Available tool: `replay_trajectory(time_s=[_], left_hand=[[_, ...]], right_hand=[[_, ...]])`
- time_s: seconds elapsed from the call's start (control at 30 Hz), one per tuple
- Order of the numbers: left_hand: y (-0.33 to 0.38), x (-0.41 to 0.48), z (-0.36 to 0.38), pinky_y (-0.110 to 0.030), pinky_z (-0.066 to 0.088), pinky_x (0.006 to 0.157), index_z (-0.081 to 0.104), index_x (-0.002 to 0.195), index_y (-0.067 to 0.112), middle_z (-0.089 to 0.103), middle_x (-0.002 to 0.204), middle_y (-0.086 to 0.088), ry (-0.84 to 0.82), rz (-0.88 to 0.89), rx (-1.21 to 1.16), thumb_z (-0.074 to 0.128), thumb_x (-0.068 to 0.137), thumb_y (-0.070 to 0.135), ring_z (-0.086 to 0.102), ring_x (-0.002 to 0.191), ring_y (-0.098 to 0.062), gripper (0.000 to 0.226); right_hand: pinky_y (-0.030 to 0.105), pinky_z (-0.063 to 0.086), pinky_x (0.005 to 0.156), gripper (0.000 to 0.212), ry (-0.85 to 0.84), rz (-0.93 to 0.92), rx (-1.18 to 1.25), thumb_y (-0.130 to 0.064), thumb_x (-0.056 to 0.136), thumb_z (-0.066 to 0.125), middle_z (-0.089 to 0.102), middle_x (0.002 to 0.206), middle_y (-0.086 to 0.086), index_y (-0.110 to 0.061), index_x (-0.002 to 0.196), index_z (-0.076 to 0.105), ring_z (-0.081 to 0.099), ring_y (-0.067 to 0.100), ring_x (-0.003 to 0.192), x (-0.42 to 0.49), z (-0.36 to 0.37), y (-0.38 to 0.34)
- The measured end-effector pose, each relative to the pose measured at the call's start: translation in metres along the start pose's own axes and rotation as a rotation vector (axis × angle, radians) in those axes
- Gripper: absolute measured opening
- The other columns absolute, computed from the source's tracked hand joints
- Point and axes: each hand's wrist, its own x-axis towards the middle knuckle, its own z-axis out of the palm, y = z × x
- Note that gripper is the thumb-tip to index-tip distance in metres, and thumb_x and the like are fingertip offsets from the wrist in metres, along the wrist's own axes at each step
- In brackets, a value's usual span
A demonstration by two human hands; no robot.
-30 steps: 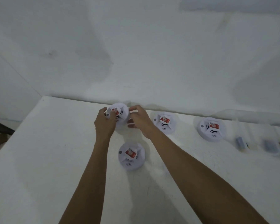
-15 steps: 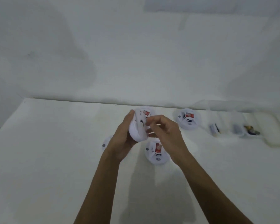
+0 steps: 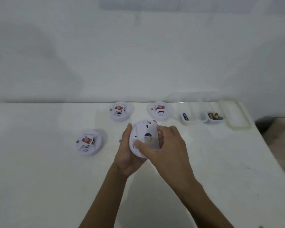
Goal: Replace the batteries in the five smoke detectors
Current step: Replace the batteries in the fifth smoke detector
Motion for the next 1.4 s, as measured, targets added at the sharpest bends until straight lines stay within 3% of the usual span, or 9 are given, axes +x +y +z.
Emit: replay_trajectory(time_s=[0.13, 0.4, 0.5, 0.67, 0.77, 0.87, 1.07, 1.27, 1.4], left_hand=[[-0.017, -0.001, 0.019, -0.036, 0.056, 0.082, 0.073, 0.106, 0.024, 0.071, 0.108, -0.008, -0.056, 0.016, 0.069, 0.076, 0.054, 0.065, 0.068, 0.096, -0.023, 0.066], [-0.052, -0.005, 0.049, -0.035, 0.058, 0.074, 0.076, 0.099, 0.024, 0.073, 0.103, -0.007, -0.054, 0.032, 0.046, 0.082, 0.045, 0.064, 0.07, 0.092, -0.021, 0.067], [-0.062, -0.01, 0.06, -0.033, 0.058, 0.071, 0.076, 0.097, 0.024, 0.074, 0.1, -0.006, -0.016, 0.005, 0.031, 0.057, 0.073, 0.067, 0.071, 0.09, -0.02, 0.053], [-0.08, -0.007, 0.067, -0.03, 0.058, 0.069, 0.079, 0.085, 0.028, 0.075, 0.095, -0.003, -0.029, 0.013, 0.027, 0.035, 0.073, 0.058, 0.072, 0.085, -0.017, 0.055], [-0.09, -0.003, 0.064, -0.035, 0.058, 0.079, 0.075, 0.1, 0.022, 0.072, 0.104, -0.006, -0.015, 0.003, 0.036, 0.031, 0.081, 0.058, 0.07, 0.092, -0.02, 0.06], [-0.096, -0.002, 0.063, -0.042, 0.047, 0.099, 0.064, 0.116, 0.021, 0.06, 0.129, -0.012, -0.013, 0.034, 0.136, 0.049, 0.079, 0.067, 0.061, 0.111, -0.025, 0.061], [-0.111, 0.002, 0.07, -0.039, 0.055, 0.082, 0.072, 0.11, 0.018, 0.067, 0.117, -0.012, -0.141, 0.035, 0.004, 0.081, 0.053, 0.061, 0.065, 0.106, -0.027, 0.072], [-0.118, 0.01, 0.07, -0.048, 0.04, 0.104, 0.053, 0.133, 0.013, 0.054, 0.135, -0.016, -0.167, 0.001, -0.077, 0.051, 0.086, 0.06, 0.05, 0.125, -0.032, 0.067], [-0.122, 0.017, 0.057, -0.05, 0.022, 0.112, 0.037, 0.143, 0.008, 0.043, 0.142, -0.021, -0.212, -0.067, -0.139, 0.046, 0.091, 0.057, 0.037, 0.133, -0.039, 0.072]], right_hand=[[0.021, 0.049, 0.091, 0.078, 0.027, -0.004, 0.02, -0.065, 0.072, 0.065, 0.041, 0.12, -0.009, -0.025, 0.133, 0.036, 0.048, 0.01, 0.114, -0.011, -0.015, 0.013], [0.025, 0.051, 0.087, 0.069, -0.003, -0.015, 0.125, -0.047, 0.07, 0.078, 0.036, 0.107, -0.011, -0.025, 0.121, 0.036, 0.044, 0.011, 0.11, -0.02, -0.044, 0.045], [0.022, 0.051, 0.082, 0.066, -0.018, -0.042, 0.156, -0.043, 0.067, 0.081, 0.035, 0.103, -0.011, -0.029, 0.11, 0.033, 0.043, 0.011, 0.108, -0.026, -0.053, 0.056], [0.029, 0.053, 0.087, 0.067, -0.043, -0.051, 0.144, -0.04, 0.069, 0.08, 0.035, 0.106, -0.008, -0.025, 0.114, 0.033, 0.043, 0.013, 0.108, -0.032, -0.067, 0.069], [0.028, 0.054, 0.083, 0.066, -0.048, -0.063, 0.157, -0.04, 0.067, 0.081, 0.035, 0.105, -0.008, -0.029, 0.106, 0.03, 0.044, 0.013, 0.107, -0.034, -0.073, 0.077], [0.027, 0.053, 0.078, 0.064, -0.054, -0.053, 0.204, -0.036, 0.065, 0.082, 0.038, 0.104, -0.007, -0.028, 0.103, 0.031, 0.046, 0.014, 0.104, -0.034, -0.077, 0.086], [0.009, 0.048, 0.057, 0.042, -0.075, -0.099, 0.303, -0.026, 0.077, 0.075, 0.051, 0.092, -0.012, -0.026, 0.096, 0.037, 0.056, 0.008, 0.085, -0.035, -0.09, 0.094], [0.01, 0.04, 0.048, 0.024, -0.026, -0.154, 0.57, -0.007, 0.088, 0.06, 0.053, 0.061, -0.011, -0.014, 0.069, 0.047, 0.057, -0.002, 0.06, -0.031, -0.106, 0.112], [0.026, 0.05, 0.068, 0.009, 0.048, -0.095, 0.66, -0.007, 0.09, 0.057, 0.07, 0.079, -0.003, -0.001, 0.085, 0.062, 0.065, 0.007, 0.078, -0.02, -0.119, 0.136]])
